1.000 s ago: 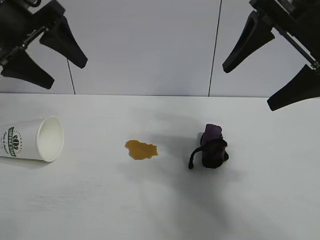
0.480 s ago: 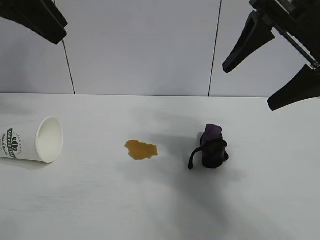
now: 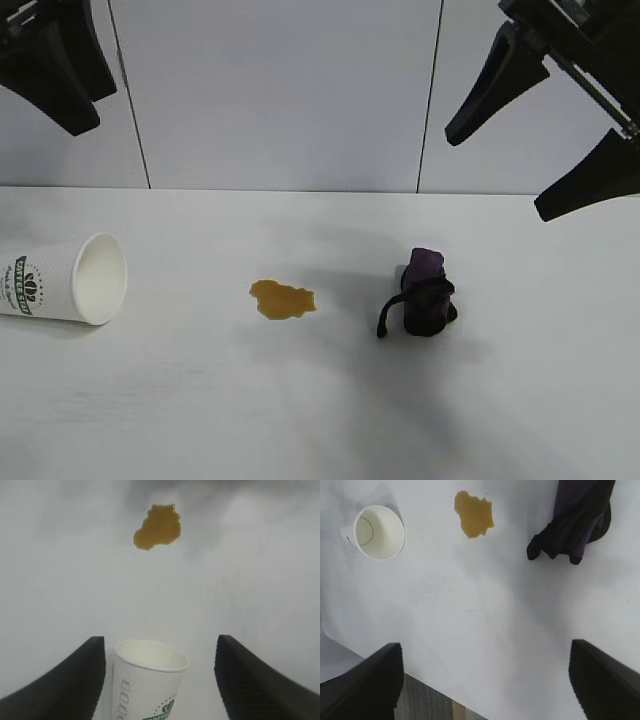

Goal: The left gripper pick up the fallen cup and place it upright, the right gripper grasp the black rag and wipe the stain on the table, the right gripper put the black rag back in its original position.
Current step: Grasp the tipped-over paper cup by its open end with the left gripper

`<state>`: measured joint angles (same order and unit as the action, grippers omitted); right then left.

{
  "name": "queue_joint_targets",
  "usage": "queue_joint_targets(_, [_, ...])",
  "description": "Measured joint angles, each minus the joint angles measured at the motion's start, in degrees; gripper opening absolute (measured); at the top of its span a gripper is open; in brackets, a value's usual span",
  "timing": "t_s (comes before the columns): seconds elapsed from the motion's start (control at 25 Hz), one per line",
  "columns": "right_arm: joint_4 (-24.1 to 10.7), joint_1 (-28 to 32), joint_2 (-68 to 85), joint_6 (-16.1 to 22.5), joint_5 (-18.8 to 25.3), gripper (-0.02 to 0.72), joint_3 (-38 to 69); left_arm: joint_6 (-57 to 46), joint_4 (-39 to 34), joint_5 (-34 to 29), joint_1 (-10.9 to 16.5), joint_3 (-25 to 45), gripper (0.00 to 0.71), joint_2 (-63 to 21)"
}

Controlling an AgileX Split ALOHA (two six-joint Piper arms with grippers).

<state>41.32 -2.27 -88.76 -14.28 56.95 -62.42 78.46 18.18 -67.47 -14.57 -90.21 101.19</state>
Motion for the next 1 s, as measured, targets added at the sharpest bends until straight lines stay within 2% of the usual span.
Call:
queue_joint_targets(0.16, [0.0, 0.0, 0.0, 0.0, -0.1, 0.622, 0.0, -2.6, -3.7, 1.6, -3.0, 0.0, 0.589, 0.0])
queue_joint_targets(0.28, [0.0, 0.0, 0.0, -0.1, -0.1, 0.622, 0.0, -3.9, -6.7, 2.0, -4.2, 0.0, 0.629, 0.0])
queue_joint_targets(0.48, [0.0, 0.0, 0.0, -0.1, -0.6, 0.622, 0.0, -2.4, -9.6, 4.7, -4.4, 3.7, 0.648, 0.0])
queue_joint_targets(0.64, [0.0, 0.0, 0.0, -0.3, -1.0, 0.622, 0.0, -1.5, -14.9, 10.3, -4.4, 8.9, 0.658, 0.0])
queue_joint_targets(0.8, [0.0, 0.0, 0.0, -0.3, -1.1, 0.622, 0.0, -1.1, -17.2, 15.4, -4.4, 13.0, 0.657, 0.1])
queue_joint_targets(1.0, [0.0, 0.0, 0.0, -0.3, -1.1, 0.622, 0.0, -0.3, -18.8, 15.8, -4.4, 14.1, 0.657, 2.7])
